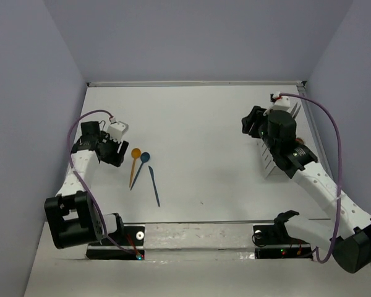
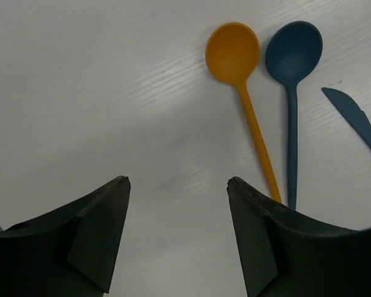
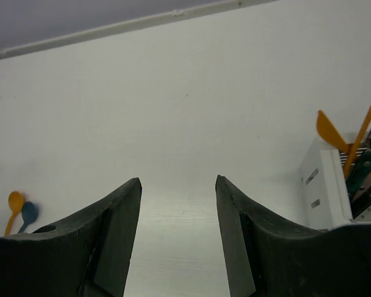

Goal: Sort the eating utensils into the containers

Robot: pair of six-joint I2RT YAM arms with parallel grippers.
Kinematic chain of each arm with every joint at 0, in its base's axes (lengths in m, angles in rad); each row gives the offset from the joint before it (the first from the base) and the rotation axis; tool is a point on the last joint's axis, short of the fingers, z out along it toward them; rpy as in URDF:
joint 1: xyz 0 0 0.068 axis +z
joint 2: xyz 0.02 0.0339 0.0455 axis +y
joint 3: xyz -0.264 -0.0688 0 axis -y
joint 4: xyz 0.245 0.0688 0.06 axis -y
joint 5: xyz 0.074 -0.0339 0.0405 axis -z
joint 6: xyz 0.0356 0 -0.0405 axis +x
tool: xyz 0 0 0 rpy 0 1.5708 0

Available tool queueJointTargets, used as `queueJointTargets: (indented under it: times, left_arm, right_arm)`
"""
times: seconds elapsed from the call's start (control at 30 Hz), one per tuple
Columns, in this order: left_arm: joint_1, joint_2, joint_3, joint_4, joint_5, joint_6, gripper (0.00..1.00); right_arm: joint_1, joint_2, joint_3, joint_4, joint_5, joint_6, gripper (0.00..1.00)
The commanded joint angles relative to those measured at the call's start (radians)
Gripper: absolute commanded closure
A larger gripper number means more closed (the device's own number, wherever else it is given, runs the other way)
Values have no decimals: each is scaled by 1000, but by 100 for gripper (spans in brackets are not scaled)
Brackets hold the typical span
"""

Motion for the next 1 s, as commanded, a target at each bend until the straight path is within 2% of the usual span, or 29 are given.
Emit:
queueJointTargets:
  times: [0.0, 0.13, 0.23, 0.43, 0.57, 0.77, 0.97]
  left_arm:
    - [-135, -35, -42, 85, -106, -34, 23]
    - [-181, 64, -88, 143, -172, -44, 24]
    - [-181, 124, -90, 134, -151, -41, 28]
    - [-219, 188, -98, 140, -119, -50, 30]
    - [-219, 173, -104, 148, -39, -42, 31]
    - [-219, 169, -121, 166, -54, -51, 32]
    - [-224, 87, -124, 168, -42, -53, 32]
  right_arm:
    - [91, -1, -4, -51, -11, 1, 43]
    - [100, -6, -38, -58, -4, -7, 43]
    - [100, -7, -59, -63, -1, -22, 43]
    - [100, -14, -90, -58, 5, -35, 43]
    - [100, -1, -110, -55, 13, -44, 43]
    - [100, -10, -139, -55, 22, -47, 43]
    - [100, -7, -142, -54, 25, -50, 43]
